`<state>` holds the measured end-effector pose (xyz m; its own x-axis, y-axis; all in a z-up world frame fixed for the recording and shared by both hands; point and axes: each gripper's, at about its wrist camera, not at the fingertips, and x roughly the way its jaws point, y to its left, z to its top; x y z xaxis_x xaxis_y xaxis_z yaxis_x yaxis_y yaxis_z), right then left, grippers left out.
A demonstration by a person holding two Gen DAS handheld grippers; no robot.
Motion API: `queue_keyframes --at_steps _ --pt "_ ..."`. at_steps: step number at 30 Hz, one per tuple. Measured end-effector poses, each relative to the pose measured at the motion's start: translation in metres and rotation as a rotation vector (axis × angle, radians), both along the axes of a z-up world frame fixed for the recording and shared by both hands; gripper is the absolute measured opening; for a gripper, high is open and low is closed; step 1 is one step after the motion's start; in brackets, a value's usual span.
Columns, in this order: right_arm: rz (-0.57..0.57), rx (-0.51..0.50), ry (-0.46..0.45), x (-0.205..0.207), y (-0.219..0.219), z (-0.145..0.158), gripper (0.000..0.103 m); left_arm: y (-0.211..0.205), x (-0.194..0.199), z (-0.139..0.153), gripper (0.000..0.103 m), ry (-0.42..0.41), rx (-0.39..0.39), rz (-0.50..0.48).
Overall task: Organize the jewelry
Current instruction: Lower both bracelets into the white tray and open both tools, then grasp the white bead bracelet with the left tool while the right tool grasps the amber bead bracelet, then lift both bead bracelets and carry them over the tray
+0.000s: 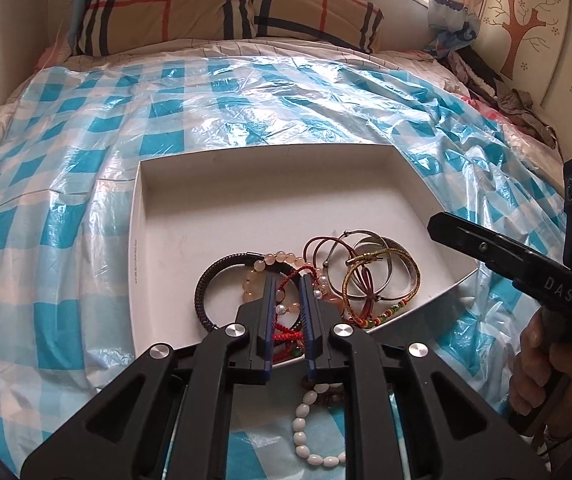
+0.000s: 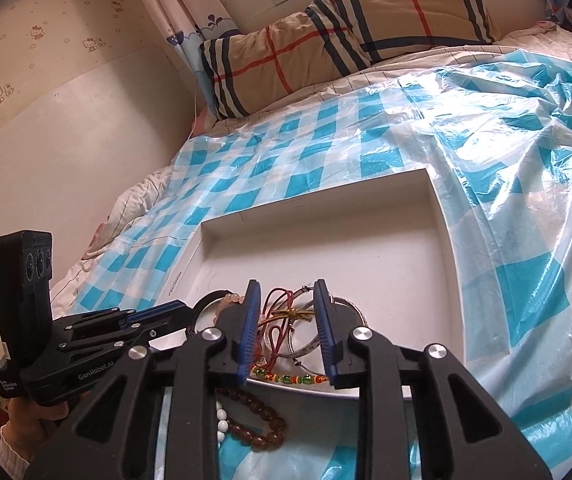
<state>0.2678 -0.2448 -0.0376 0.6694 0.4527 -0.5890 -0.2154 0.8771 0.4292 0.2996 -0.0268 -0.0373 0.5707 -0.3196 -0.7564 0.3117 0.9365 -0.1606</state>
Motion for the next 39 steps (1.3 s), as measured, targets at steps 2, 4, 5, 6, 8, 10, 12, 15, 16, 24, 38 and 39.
queue_keyframes --at_steps 2,4,5,6,8,10,12,15,16,24,38,39 --pt "0.007 -0.005 -0.001 -0.006 0.0 0.003 0.028 0.004 -0.007 0.002 0.015 -0.003 0.004 0.005" --pt "0.017 -0.01 -0.001 -0.014 0.0 0.006 0.028 0.007 -0.015 0.004 0.021 -0.006 0.012 0.009" --pt "0.024 -0.012 0.001 -0.019 0.001 0.006 0.028 0.009 -0.019 0.005 0.023 -0.008 0.016 0.011" --pt "0.035 -0.017 0.006 -0.023 0.003 0.006 0.028 0.01 -0.024 0.005 0.026 -0.008 0.019 0.01" --pt "0.063 -0.037 0.023 -0.033 0.008 0.004 0.028 0.012 -0.034 0.003 0.031 0.0 0.028 0.004" --pt "0.095 -0.07 0.048 -0.041 0.016 -0.002 0.028 0.012 -0.042 -0.002 0.035 0.015 0.04 -0.007" --pt "0.124 -0.1 0.077 -0.046 0.024 -0.011 0.028 0.009 -0.048 -0.011 0.036 0.036 0.058 -0.026" --pt "0.146 -0.132 0.124 -0.046 0.031 -0.024 0.028 0.004 -0.051 -0.026 0.038 0.061 0.096 -0.041" --pt "0.15 -0.139 0.134 -0.044 0.033 -0.027 0.028 0.002 -0.052 -0.029 0.038 0.067 0.101 -0.046" --pt "0.226 -0.314 0.209 -0.022 0.068 -0.053 0.028 -0.006 -0.05 -0.048 0.046 0.076 0.147 -0.075" --pt "0.164 -0.085 0.19 -0.072 0.022 -0.024 0.012 0.007 -0.073 -0.025 0.007 0.121 0.011 -0.095" --pt "0.157 -0.031 0.178 -0.078 0.017 -0.019 0.012 0.009 -0.077 -0.02 0.007 0.115 -0.004 -0.09"
